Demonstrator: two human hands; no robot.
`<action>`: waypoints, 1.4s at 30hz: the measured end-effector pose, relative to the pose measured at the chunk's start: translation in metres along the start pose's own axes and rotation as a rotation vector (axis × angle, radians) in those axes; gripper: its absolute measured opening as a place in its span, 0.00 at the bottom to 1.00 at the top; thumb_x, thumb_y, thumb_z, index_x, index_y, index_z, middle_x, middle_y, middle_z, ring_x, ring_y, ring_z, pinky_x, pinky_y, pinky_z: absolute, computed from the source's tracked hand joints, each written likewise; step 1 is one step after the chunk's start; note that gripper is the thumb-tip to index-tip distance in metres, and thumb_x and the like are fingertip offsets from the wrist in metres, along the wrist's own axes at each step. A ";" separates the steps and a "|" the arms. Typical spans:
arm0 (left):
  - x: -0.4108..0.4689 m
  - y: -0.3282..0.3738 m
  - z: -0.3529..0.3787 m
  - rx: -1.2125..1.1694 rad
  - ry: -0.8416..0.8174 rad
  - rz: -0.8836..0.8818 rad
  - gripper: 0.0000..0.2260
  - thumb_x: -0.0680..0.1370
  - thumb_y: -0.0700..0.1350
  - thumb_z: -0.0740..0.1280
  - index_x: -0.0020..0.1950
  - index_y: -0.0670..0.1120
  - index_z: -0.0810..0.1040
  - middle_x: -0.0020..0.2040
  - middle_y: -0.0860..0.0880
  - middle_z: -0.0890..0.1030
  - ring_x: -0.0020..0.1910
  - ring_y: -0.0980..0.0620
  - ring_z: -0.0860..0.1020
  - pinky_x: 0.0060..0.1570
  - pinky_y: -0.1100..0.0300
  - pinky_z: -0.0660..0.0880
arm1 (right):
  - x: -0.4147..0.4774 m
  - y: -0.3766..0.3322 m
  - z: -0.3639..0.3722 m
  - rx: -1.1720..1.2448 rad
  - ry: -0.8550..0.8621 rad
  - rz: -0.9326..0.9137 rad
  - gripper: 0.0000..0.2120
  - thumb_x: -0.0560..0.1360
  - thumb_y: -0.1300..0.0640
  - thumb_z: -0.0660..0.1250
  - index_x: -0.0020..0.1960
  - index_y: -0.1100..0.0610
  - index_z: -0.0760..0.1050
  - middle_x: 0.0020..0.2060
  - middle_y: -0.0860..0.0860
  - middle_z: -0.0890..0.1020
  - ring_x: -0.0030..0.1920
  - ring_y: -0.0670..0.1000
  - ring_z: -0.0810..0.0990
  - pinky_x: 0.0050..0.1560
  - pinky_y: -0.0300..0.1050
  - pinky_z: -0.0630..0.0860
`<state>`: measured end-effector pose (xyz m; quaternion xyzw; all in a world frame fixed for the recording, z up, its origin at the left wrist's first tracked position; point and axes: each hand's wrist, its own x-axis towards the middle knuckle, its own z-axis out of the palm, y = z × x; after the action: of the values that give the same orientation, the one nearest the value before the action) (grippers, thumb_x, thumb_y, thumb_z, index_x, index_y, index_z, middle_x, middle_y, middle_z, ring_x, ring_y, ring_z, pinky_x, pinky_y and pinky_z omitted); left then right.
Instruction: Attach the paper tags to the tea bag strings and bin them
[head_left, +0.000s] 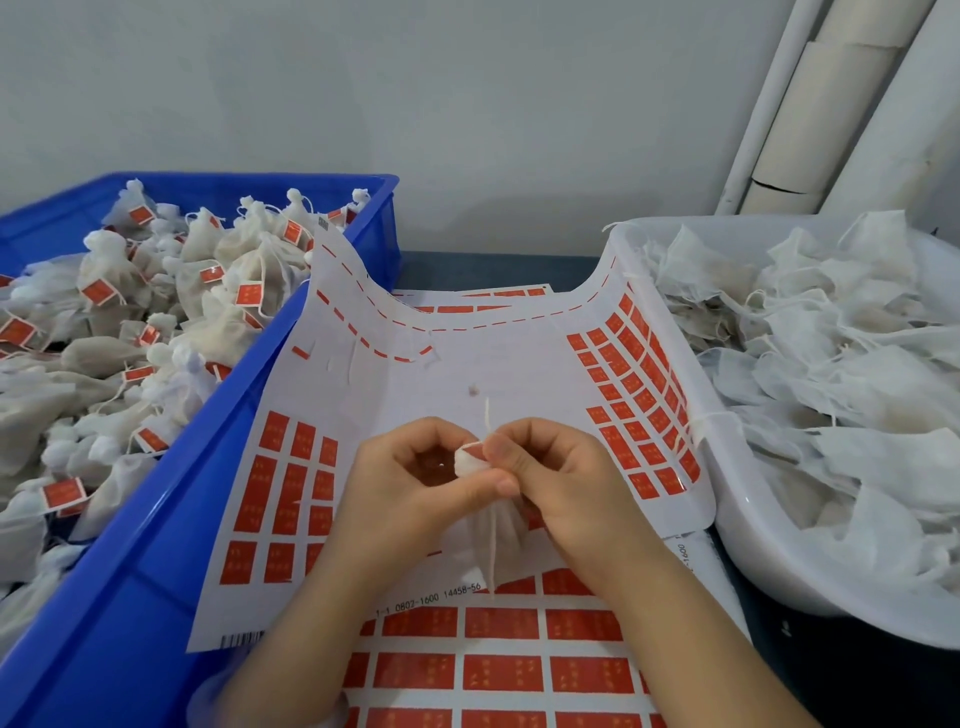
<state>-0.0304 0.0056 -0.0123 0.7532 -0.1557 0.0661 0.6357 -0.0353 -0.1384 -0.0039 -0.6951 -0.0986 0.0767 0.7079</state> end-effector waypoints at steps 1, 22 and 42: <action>0.001 0.000 -0.001 0.005 -0.007 0.005 0.11 0.63 0.57 0.76 0.39 0.52 0.83 0.36 0.51 0.83 0.34 0.55 0.81 0.34 0.66 0.77 | 0.001 0.001 -0.002 -0.005 -0.004 0.013 0.18 0.60 0.35 0.66 0.40 0.45 0.82 0.35 0.50 0.83 0.36 0.49 0.78 0.35 0.40 0.76; 0.000 0.004 -0.007 -0.402 -0.025 -0.204 0.04 0.66 0.47 0.69 0.36 0.49 0.83 0.35 0.49 0.81 0.34 0.52 0.80 0.34 0.63 0.77 | 0.003 0.003 -0.007 -0.008 0.013 -0.025 0.20 0.60 0.33 0.66 0.44 0.43 0.82 0.40 0.46 0.84 0.42 0.48 0.82 0.44 0.41 0.78; -0.001 0.004 0.003 -0.261 0.134 -0.134 0.03 0.68 0.46 0.68 0.37 0.51 0.83 0.34 0.50 0.81 0.34 0.54 0.80 0.32 0.66 0.76 | 0.002 0.008 0.003 -0.241 0.097 -0.204 0.03 0.74 0.53 0.66 0.42 0.47 0.75 0.35 0.38 0.79 0.41 0.39 0.78 0.41 0.29 0.74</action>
<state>-0.0332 0.0027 -0.0097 0.6668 -0.0697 0.0532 0.7400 -0.0335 -0.1351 -0.0119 -0.7642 -0.1429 -0.0415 0.6275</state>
